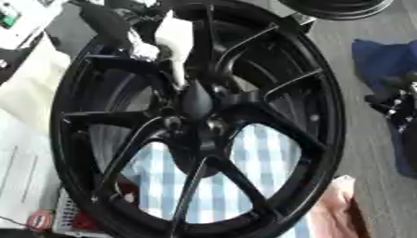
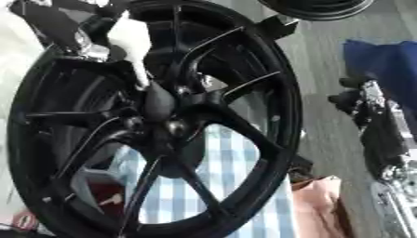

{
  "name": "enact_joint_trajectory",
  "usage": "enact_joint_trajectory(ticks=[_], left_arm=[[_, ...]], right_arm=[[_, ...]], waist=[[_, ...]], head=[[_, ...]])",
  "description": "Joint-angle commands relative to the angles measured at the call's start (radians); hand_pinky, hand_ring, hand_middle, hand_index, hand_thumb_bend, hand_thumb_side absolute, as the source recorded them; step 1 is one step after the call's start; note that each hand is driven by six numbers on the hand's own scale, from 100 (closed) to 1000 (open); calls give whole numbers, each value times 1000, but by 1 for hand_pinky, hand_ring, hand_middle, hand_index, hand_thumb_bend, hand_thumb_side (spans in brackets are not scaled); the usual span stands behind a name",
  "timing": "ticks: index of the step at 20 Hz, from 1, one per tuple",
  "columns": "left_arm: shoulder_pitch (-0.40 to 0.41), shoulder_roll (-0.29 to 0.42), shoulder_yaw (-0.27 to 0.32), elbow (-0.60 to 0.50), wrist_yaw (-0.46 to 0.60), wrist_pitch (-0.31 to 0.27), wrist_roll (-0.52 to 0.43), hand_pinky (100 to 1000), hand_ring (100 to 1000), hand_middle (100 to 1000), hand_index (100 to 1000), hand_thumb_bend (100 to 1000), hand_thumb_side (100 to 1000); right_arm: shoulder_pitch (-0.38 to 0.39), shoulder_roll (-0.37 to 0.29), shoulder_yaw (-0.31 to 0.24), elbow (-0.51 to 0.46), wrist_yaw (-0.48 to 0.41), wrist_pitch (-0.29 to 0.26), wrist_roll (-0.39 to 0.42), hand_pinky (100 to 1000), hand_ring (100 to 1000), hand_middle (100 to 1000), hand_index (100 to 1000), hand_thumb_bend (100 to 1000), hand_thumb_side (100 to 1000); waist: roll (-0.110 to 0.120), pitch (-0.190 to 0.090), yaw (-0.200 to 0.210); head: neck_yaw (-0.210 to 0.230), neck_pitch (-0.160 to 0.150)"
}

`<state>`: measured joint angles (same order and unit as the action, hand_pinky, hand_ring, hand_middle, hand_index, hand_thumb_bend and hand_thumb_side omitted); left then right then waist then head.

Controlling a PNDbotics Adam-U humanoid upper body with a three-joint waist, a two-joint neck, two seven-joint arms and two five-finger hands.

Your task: Pull the pin out of the wheel hub.

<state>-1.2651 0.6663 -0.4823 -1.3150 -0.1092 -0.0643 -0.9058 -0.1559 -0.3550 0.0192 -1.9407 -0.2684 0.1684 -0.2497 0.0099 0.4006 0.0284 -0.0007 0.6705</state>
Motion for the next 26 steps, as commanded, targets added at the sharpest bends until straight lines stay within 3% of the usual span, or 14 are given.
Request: enact_joint_trajectory(ticks=[1,5,9,18,22,26], left_arm=[[-26,31,59,-28,31,31,20,557,437,375,481,100,400],[-24,71,122,-48,62,62,86,548,422,356,460,100,381],[12,155,226,-52,93,76,158,552,420,358,463,100,378],[237,393,444,-4,153,92,305,563,435,382,496,100,375],[330,435,493,29,162,103,357,599,483,441,563,100,381],[430,438,525,19,154,98,401,637,553,518,656,100,444]], right_arm=[[1,-6,-9,-9,-2,-2,-6,861,719,516,728,100,801],[4,-11,-12,-15,-2,-3,-5,862,719,515,728,100,788],[12,-25,-23,-27,-2,-7,-8,861,719,515,728,100,761],[30,-36,-56,-56,3,-15,-33,862,719,514,729,100,724],[29,-33,-64,-59,1,-20,-38,863,719,514,729,100,713],[22,-29,-70,-59,-6,-27,-41,863,719,514,729,100,702]], waist=[[-2,-25,3],[-5,-32,10],[-10,-43,31],[-39,-49,94],[-58,-50,116],[-71,-52,128]], head=[[2,-9],[-4,-2],[-22,10],[-81,11],[-94,6],[-98,3]])
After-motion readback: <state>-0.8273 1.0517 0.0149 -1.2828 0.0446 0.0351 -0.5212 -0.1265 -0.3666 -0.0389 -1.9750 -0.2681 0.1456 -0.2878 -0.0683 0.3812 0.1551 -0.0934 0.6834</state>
